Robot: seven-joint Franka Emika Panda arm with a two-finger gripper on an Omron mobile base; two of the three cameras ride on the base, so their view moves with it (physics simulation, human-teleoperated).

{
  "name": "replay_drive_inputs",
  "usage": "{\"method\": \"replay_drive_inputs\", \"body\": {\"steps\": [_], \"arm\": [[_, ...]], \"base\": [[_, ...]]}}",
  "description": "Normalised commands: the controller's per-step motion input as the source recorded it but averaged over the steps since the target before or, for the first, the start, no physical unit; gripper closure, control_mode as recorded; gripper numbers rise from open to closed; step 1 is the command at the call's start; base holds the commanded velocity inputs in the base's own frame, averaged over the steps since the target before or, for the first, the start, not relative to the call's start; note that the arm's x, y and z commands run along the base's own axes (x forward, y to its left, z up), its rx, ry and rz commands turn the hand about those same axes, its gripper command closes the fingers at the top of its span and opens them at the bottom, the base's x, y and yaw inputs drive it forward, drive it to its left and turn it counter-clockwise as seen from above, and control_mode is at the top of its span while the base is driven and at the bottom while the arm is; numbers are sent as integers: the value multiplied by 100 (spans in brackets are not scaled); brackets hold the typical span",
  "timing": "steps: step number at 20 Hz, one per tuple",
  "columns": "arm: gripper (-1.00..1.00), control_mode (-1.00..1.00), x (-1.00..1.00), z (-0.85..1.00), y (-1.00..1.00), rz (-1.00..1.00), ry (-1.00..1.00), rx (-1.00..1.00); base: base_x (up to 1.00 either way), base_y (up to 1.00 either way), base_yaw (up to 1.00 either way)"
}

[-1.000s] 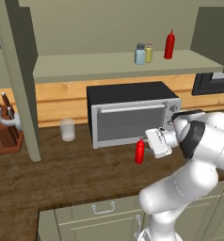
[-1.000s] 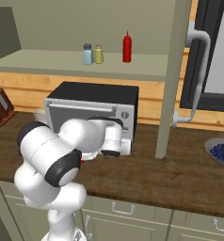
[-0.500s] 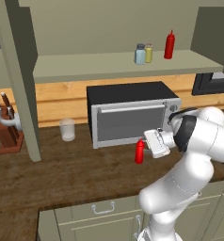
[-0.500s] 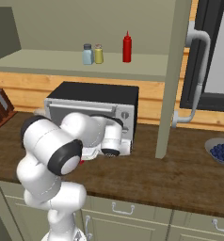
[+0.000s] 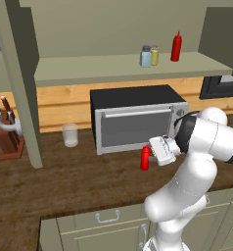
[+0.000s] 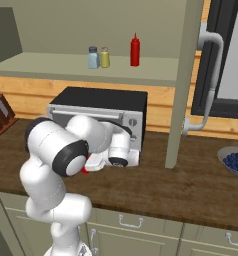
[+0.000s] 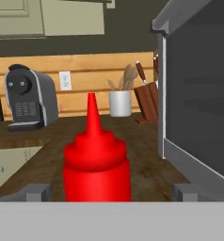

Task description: Put the shaker and condiment bottle from the counter next to their counterparts in the cabinet.

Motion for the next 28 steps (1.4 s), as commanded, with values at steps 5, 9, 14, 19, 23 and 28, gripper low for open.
{"method": "replay_drive_inputs", "body": {"steps": [5,9,14,19,23,28], "arm": [[-100,-100,0,-8,0,0,0,0],[-100,-100,0,-6,1,0,0,0],[-100,-100,0,-4,5,0,0,0],[-100,-100,0,-3,10,0,0,0],[-100,-100,0,-1,12,0,0,0],[100,-100,0,-2,11,0,0,0]], "base": [[0,0,0],[0,0,0],[0,0,0],[0,0,0],[0,0,0],[0,0,0]]}}
